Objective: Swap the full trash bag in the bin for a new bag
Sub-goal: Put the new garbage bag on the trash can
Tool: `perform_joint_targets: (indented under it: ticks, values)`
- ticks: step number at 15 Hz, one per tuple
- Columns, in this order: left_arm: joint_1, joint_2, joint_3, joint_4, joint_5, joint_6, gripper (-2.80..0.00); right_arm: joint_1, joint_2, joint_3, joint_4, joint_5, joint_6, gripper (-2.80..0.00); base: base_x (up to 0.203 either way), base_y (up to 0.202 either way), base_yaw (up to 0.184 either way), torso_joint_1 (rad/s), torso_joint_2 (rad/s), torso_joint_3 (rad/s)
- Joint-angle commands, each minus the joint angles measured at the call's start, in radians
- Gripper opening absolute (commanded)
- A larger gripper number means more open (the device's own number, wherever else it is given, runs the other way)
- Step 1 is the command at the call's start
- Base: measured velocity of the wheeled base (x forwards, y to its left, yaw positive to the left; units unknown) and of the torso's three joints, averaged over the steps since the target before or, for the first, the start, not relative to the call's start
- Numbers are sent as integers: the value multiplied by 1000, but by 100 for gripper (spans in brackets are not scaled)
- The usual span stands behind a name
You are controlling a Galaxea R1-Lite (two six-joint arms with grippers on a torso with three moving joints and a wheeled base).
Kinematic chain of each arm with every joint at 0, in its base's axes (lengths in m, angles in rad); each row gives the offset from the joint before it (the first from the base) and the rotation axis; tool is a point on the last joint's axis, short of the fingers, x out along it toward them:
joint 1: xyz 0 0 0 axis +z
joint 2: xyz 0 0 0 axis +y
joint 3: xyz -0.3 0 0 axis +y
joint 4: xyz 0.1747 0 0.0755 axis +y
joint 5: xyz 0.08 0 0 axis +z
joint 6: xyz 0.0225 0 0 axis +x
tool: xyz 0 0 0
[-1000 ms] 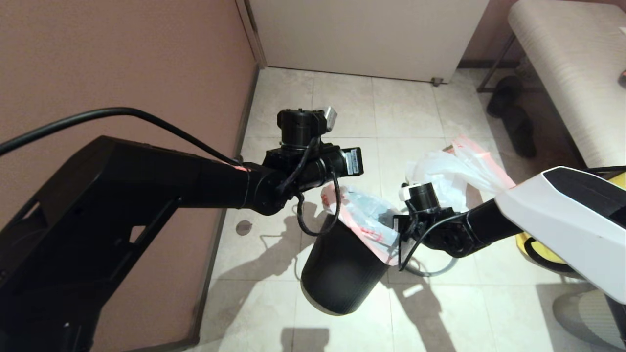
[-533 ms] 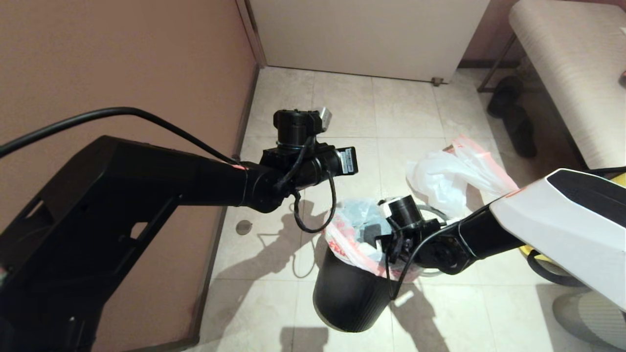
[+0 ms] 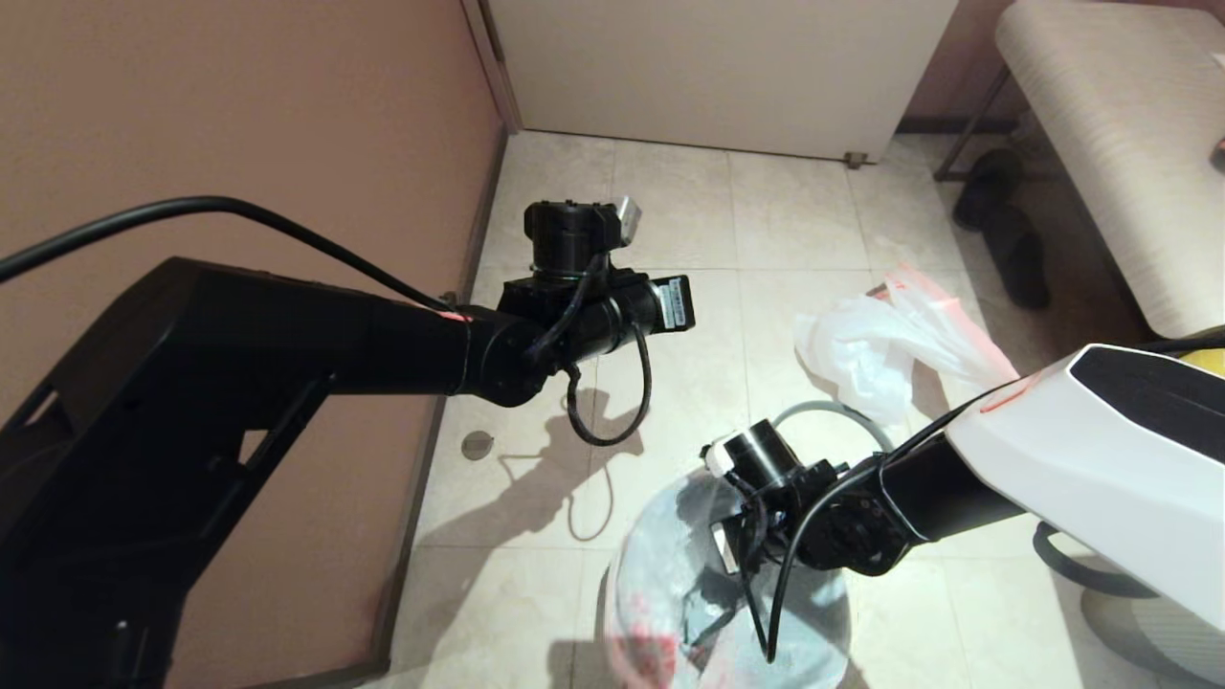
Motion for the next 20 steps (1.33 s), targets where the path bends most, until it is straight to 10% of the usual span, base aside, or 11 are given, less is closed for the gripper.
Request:
perform_joint_targets:
  ticks: [1, 9, 14, 20]
  values:
    - [-1, -5, 0, -2, -1, -2, -280, 18, -10, 8, 0, 5, 2, -280, 0, 0, 0, 0, 0, 0]
    - [0, -10, 0, -1, -1, -2, -280, 11, -270, 32, 154, -24, -25, -280, 0, 0, 0, 0, 0, 0]
    - [4, -18, -2, 1, 1, 0, -280, -151, -235, 49, 382, -182, -270, -280, 0, 0, 0, 0, 0, 0]
    - [22, -15, -15, 1, 1, 0, -280, -142, 24, -19, 480, -67, -288, -280, 0, 0, 0, 0, 0, 0]
